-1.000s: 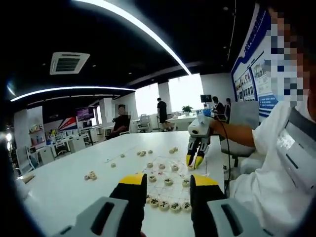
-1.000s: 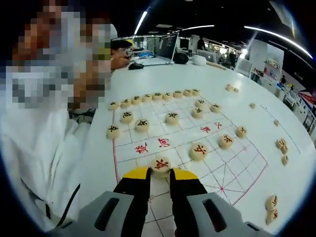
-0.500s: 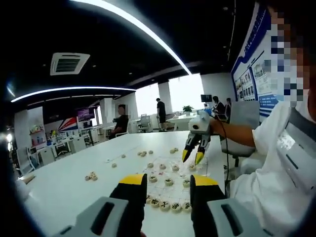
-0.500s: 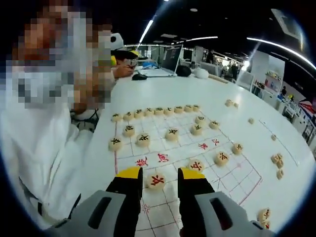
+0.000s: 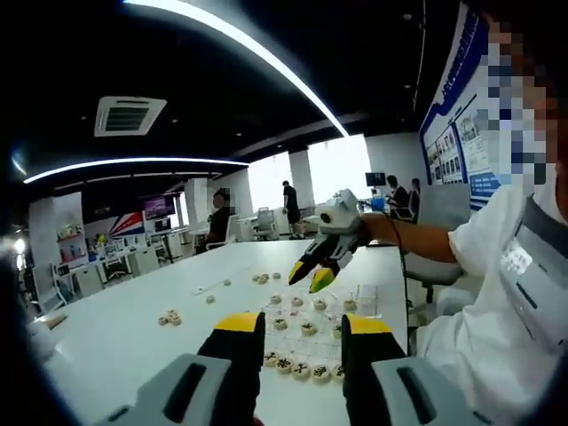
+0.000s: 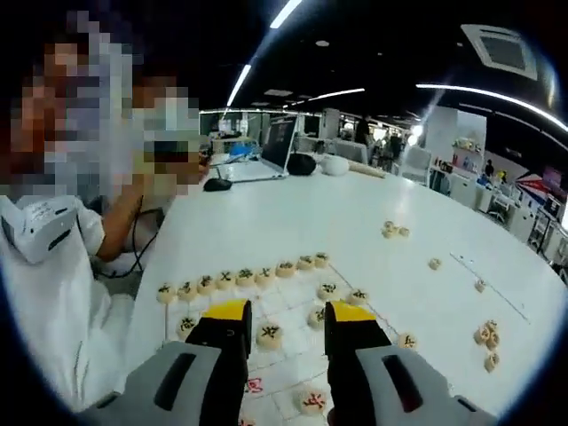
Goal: Pick up the chess pieces one by one and place each piece onto its starting position on the chessboard, setting the pieces on their correct points until all the chess pieces are arranged in the starting layout
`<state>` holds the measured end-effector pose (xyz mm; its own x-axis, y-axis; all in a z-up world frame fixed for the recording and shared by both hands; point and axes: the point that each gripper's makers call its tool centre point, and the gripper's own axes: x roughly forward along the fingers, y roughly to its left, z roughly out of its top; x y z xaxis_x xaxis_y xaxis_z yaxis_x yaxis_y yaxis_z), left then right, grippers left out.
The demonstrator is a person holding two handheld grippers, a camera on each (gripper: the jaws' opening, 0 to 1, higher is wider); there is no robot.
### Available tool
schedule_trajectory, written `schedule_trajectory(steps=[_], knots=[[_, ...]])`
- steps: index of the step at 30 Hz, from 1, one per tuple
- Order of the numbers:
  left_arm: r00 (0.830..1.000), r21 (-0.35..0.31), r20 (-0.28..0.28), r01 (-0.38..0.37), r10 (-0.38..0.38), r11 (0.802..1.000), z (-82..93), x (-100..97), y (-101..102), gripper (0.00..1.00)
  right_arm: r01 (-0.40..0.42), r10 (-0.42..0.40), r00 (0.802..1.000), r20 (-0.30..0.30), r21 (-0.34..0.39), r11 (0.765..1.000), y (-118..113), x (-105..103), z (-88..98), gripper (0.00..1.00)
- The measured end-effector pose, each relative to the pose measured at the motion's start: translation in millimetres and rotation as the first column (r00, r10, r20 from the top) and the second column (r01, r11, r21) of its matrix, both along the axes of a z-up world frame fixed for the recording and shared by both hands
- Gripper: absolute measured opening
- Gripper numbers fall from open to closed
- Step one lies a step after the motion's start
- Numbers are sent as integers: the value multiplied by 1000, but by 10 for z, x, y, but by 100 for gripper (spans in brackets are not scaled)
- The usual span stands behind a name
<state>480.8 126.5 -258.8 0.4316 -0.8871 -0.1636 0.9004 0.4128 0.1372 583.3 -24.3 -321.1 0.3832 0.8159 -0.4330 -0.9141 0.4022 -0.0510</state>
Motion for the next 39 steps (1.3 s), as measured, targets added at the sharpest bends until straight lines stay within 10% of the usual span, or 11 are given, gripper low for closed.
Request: schedule_trajectory(steps=[18, 32, 39], knots=[[1000, -8, 12, -21, 21, 1000, 43, 21, 85, 36, 277, -279, 959, -46, -41, 960, 497, 1278, -306, 33], [999, -4, 26, -35, 35, 999, 62, 54, 130, 36, 532, -522, 846, 106, -167, 830, 456, 2514, -721, 31], [998, 1, 29, -63, 63, 998, 60, 108, 190, 36, 574, -562, 819, 114, -143, 806, 598, 2972, -813, 30]])
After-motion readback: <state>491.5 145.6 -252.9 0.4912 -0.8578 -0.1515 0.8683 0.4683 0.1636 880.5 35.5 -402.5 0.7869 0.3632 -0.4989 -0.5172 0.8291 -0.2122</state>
